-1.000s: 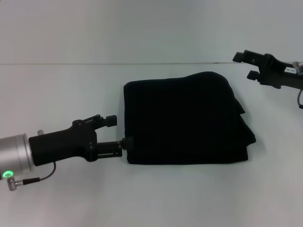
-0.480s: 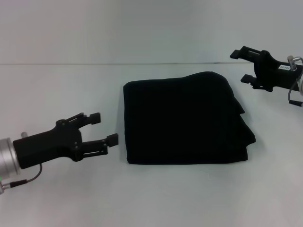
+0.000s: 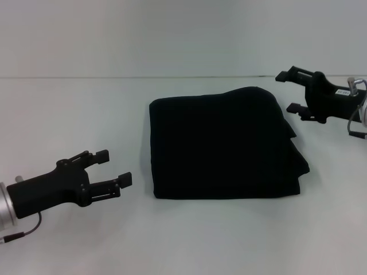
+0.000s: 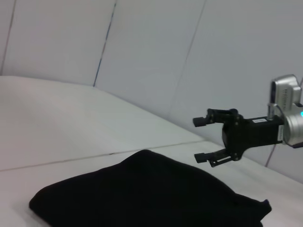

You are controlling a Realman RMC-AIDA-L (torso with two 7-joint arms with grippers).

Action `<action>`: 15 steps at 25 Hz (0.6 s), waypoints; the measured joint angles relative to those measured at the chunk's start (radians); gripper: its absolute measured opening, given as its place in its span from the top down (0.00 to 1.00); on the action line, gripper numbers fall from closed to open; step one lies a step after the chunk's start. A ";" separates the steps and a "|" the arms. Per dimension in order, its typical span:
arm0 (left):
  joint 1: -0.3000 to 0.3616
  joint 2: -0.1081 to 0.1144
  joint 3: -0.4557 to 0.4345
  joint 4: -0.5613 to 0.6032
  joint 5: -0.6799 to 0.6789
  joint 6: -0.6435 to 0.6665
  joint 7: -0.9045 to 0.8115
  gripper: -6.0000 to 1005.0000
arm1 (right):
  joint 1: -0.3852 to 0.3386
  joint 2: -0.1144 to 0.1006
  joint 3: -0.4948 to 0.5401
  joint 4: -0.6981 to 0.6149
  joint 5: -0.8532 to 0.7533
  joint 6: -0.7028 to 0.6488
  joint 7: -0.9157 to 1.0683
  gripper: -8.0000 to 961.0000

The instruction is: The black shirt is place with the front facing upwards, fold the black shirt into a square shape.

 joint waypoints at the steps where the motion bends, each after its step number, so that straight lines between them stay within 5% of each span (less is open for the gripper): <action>1: 0.000 0.000 0.000 -0.001 0.002 -0.005 0.002 0.05 | -0.001 0.003 -0.001 0.003 0.000 0.000 -0.002 0.06; 15: 0.001 0.002 0.000 -0.001 0.005 -0.016 0.004 0.05 | -0.026 0.025 -0.001 0.016 -0.025 0.011 -0.016 0.07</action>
